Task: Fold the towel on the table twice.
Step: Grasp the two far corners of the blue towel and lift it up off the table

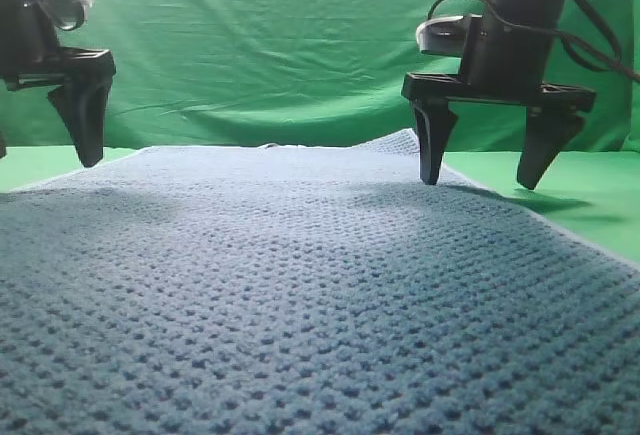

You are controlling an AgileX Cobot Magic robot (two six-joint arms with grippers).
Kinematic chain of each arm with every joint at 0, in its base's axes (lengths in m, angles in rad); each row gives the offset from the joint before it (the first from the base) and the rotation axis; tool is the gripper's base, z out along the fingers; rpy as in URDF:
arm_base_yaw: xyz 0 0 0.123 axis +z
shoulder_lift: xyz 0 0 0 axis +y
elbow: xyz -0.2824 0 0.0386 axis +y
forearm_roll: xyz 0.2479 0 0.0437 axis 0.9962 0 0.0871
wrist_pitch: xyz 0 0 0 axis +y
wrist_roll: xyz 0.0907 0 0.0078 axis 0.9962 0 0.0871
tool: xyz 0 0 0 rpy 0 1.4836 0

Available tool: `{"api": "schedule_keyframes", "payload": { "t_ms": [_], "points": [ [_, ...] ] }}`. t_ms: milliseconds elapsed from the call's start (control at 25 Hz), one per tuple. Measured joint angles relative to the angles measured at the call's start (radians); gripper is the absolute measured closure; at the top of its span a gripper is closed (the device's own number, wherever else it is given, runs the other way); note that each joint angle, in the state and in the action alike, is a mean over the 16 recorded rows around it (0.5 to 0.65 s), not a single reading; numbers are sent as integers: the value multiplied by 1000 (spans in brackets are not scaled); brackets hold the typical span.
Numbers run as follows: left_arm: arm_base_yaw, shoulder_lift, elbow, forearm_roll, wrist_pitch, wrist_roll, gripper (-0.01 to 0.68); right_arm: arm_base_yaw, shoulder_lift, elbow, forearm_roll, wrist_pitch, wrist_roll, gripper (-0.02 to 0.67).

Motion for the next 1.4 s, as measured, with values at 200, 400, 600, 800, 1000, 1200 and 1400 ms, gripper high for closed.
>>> {"api": "schedule_keyframes", "payload": {
  "t_ms": [200,400,600,800,1000,1200,1400],
  "points": [
    [1,29,-2,0,-8,-2,27,-2,17,-3,7,-16,-2,5],
    [1,50,-6,-3,-16,-2,39,1,23,-5,6,-28,-6,19],
    [2,61,-13,-14,-19,-1,65,11,25,-7,6,-31,-18,72],
    [3,70,-20,-30,-13,0,163,23,27,-9,13,-29,-30,216],
    [4,78,-34,-50,9,1,343,32,29,-10,27,-25,-40,404],
    [4,88,-74,-65,72,2,523,35,20,-13,42,-18,-42,564],
    [4,90,-167,-76,185,2,650,36,-11,-47,49,-7,-41,642]
  ]
}}
